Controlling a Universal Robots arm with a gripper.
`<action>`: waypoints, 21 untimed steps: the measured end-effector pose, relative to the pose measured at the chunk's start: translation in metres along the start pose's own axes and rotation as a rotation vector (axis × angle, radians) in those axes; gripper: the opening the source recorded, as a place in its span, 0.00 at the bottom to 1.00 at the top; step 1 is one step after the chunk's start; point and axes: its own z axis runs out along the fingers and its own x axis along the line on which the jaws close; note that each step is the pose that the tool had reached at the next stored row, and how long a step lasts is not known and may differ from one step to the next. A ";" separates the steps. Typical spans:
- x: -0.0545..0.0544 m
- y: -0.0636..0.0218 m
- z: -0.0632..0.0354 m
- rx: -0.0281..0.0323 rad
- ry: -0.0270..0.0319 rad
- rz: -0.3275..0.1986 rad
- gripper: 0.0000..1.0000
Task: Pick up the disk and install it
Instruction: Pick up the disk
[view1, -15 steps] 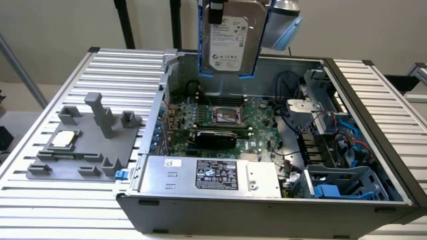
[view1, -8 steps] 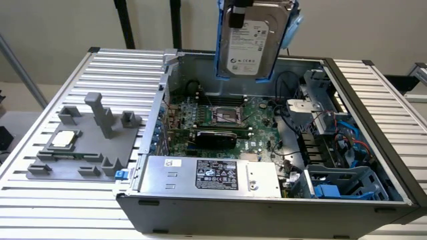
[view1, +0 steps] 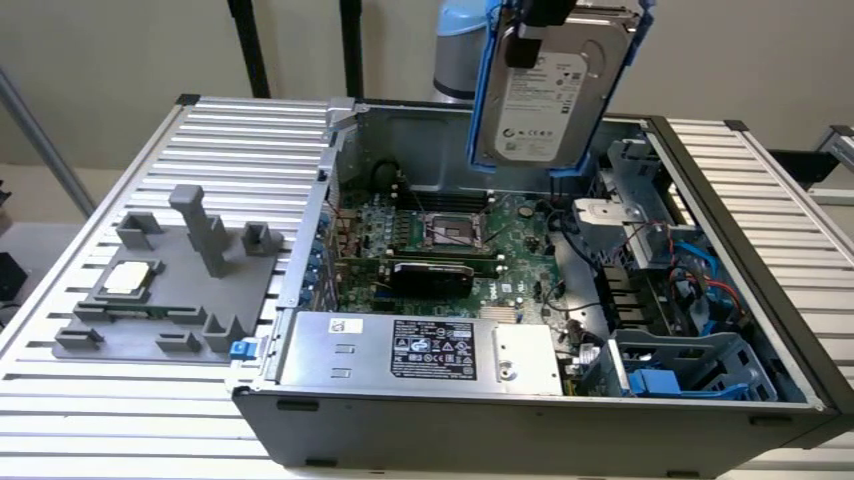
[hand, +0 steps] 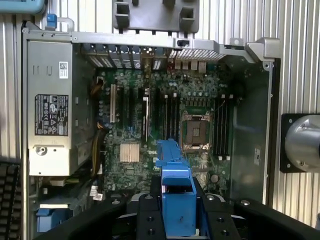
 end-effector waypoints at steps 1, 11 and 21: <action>0.003 -0.0032 -0.0002 0.0000 -0.0001 0.000 0.00; 0.030 -0.0284 -0.0027 0.0000 -0.0001 0.000 0.00; 0.063 -0.0536 -0.0061 0.0000 0.0000 0.000 0.00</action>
